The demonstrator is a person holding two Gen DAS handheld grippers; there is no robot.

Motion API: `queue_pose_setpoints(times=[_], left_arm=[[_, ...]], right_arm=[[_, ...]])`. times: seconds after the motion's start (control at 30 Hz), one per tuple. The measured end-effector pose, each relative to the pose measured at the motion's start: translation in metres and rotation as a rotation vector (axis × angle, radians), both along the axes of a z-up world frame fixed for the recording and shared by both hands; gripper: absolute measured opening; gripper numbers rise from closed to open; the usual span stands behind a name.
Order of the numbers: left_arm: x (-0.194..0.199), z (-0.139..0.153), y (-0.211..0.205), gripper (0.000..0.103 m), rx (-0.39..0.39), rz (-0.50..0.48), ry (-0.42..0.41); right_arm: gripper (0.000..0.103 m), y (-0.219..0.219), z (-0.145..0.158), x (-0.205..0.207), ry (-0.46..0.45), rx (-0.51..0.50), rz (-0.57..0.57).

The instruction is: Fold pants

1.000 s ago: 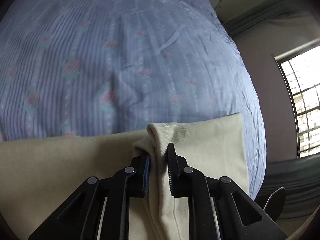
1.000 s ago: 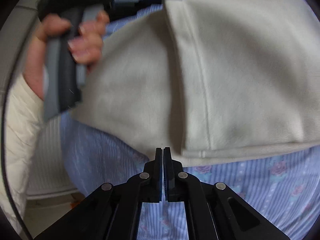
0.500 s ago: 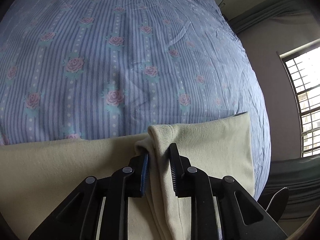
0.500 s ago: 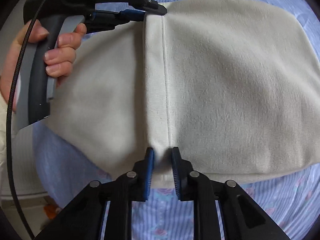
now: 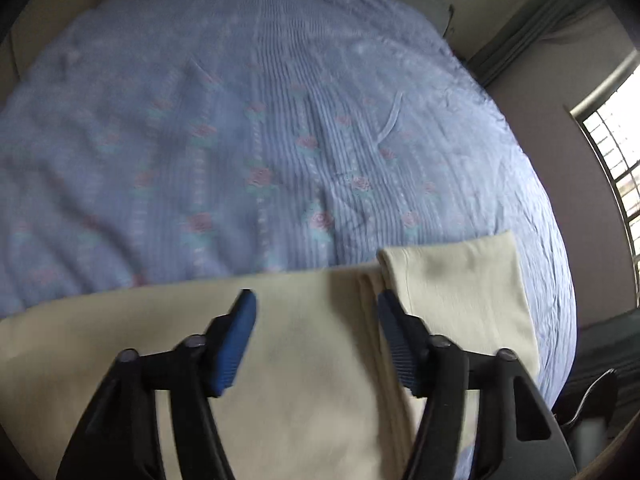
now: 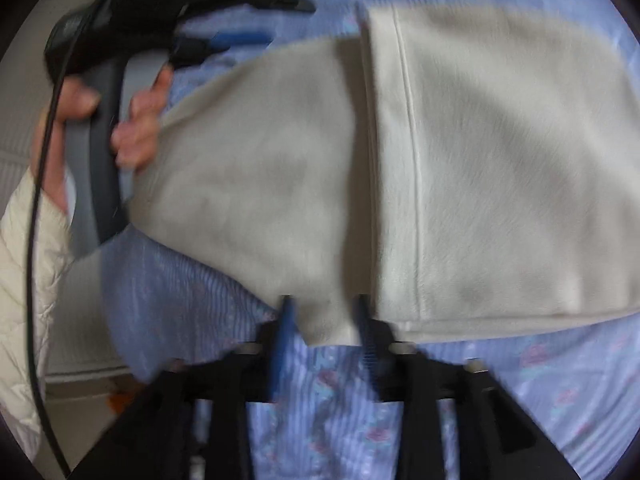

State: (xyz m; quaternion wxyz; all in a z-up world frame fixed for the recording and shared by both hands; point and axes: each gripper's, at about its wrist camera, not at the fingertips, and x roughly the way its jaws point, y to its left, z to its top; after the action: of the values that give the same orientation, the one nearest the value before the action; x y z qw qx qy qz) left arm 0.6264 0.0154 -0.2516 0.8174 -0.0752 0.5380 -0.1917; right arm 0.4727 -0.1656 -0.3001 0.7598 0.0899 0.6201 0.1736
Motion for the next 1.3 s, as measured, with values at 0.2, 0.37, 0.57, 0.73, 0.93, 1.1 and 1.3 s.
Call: queue_pose_setpoints(times=[0.2, 0.37, 0.57, 0.73, 0.93, 1.1, 1.3], left_arm=[[-0.068, 0.049, 0.043, 0.081, 0.045, 0.000, -0.114], [-0.113, 0.063, 0.086, 0.087, 0.128, 0.122, -0.145], [-0.155, 0.045, 0.145, 0.089, 0.151, 0.270, -0.085], [-0.176, 0.013, 0.205, 0.091, -0.052, 0.467, -0.010], [-0.172, -0.053, 0.261, 0.091, -0.309, 0.676, 0.117], [-0.162, -0.095, 0.275, 0.090, -0.414, 0.757, 0.185], [-0.139, -0.110, 0.285, 0.091, -0.606, 0.771, 0.143]], right_arm=[[0.059, 0.028, 0.038, -0.005, -0.096, -0.040, -0.015], [0.062, 0.059, 0.072, 0.008, -0.166, -0.058, 0.031], [0.070, 0.103, 0.083, 0.011, -0.239, -0.081, 0.078], [0.071, 0.148, 0.065, 0.026, -0.214, -0.091, 0.103], [0.071, 0.167, 0.038, 0.047, -0.117, -0.090, 0.097], [0.071, 0.174, 0.026, 0.054, -0.071, -0.108, 0.098], [0.071, 0.171, 0.022, 0.055, -0.069, -0.114, 0.102]])
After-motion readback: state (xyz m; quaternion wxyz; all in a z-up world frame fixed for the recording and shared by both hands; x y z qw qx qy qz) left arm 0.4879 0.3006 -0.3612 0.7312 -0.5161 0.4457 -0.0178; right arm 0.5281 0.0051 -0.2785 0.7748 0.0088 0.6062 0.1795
